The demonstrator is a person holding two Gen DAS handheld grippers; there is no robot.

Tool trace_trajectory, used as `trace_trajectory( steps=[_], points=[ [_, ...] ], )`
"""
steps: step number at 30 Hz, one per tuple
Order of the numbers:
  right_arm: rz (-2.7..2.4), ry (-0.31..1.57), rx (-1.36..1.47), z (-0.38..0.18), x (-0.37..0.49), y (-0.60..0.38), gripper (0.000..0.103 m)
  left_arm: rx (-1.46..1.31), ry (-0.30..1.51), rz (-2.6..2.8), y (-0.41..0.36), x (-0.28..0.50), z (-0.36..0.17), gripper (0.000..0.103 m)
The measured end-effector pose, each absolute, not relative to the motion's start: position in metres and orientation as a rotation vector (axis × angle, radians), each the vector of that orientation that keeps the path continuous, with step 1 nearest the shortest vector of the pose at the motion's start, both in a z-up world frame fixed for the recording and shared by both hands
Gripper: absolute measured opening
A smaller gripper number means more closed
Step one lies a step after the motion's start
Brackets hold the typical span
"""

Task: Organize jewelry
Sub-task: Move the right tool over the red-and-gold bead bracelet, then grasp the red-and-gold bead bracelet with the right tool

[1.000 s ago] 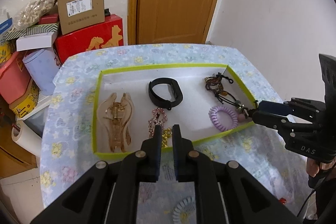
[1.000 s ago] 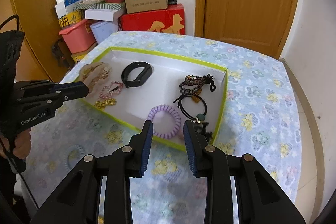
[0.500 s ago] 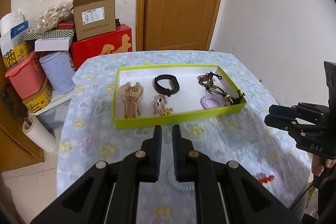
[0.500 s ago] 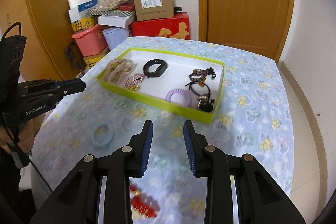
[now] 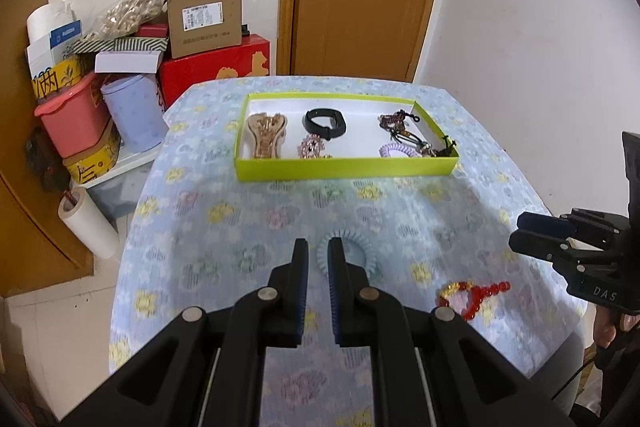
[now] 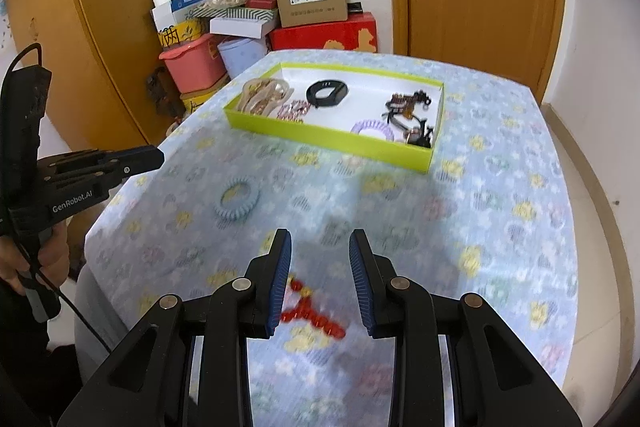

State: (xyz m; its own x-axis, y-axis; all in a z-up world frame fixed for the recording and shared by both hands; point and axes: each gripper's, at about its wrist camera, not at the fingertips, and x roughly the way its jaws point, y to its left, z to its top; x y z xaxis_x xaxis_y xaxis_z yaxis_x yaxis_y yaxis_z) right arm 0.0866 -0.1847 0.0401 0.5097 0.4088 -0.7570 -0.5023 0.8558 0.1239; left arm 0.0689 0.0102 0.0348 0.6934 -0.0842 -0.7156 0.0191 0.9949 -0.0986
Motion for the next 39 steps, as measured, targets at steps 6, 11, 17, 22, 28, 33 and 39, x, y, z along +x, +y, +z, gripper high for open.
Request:
trace_trajectory(
  steps=[6, 11, 17, 22, 28, 33, 39],
  points=[
    [0.555, 0.895, -0.109, 0.032, 0.072, -0.188, 0.031, -0.082, 0.815, -0.053, 0.008, 0.057, 0.027, 0.01],
    [0.558, 0.898, -0.107, 0.029, 0.063, -0.19, 0.036, -0.088, 0.825, -0.056, 0.007, 0.046, 0.02, 0.01],
    [0.561, 0.911, -0.114, 0.022, 0.055, -0.192, 0.038, -0.096, 0.832, -0.057, 0.009, 0.036, 0.015, 0.01],
    [0.57, 0.933, -0.13, 0.011, 0.052, -0.193, 0.039, -0.112, 0.843, -0.061, 0.011, 0.034, 0.009, 0.01],
    [0.59, 0.934, -0.171, 0.001, 0.058, -0.19, 0.04, -0.114, 0.856, -0.064, 0.011, 0.039, 0.005, 0.01],
    [0.622, 0.926, -0.244, -0.005, 0.065, -0.185, 0.04, -0.119, 0.861, -0.074, 0.011, 0.043, 0.003, 0.016],
    [0.653, 0.95, -0.291, -0.015, 0.072, -0.179, 0.04, -0.131, 0.867, -0.079, 0.013, 0.05, 0.0, 0.018]
  ],
)
